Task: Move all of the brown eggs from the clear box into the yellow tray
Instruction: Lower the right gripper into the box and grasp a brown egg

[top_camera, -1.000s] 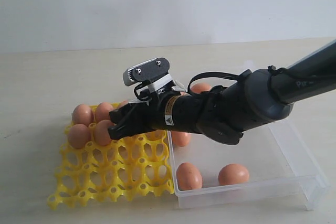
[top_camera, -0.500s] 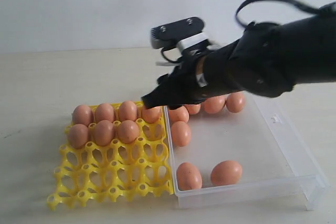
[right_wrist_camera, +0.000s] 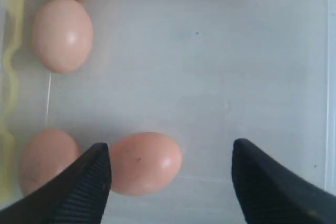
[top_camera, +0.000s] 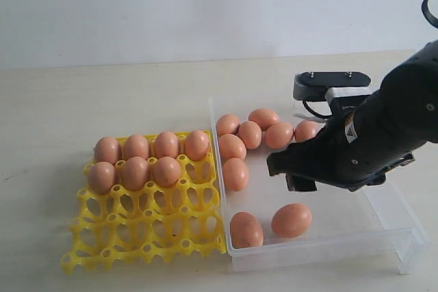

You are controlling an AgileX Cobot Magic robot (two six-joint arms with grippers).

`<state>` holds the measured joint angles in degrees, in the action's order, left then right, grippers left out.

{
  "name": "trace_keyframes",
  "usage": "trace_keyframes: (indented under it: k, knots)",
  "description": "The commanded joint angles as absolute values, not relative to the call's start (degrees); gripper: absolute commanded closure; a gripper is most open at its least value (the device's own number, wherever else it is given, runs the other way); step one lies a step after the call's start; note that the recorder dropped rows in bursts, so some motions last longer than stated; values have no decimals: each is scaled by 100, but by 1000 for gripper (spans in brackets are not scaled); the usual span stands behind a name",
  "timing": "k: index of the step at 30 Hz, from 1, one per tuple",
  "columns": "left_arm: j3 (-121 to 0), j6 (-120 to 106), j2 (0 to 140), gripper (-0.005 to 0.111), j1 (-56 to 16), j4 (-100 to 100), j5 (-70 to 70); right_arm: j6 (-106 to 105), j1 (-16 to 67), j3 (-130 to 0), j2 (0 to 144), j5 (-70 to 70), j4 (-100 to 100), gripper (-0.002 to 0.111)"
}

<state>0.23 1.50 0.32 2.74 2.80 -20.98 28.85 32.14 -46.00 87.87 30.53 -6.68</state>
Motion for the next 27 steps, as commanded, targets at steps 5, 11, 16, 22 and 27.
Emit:
trace_keyframes:
  k: [5,11,16,22,27]
  knots:
    - [0,175,0,107,241,311,-2041,1413,3137,-4551,8823,3287,-43,44]
    - [0,175,0,107,241,311,-2041,475,3134,-4562,8942,2893,357,47]
    - [0,175,0,107,241,311,-2041,825,3134,-4623,8956,2105,1388,48]
    - [0,175,0,107,241,311,-2041,748,3134,-4837,9354,1478,1617,49]
    - [0,175,0,107,241,311,-2041,748,3134,-5249,9957,1480,1657,49]
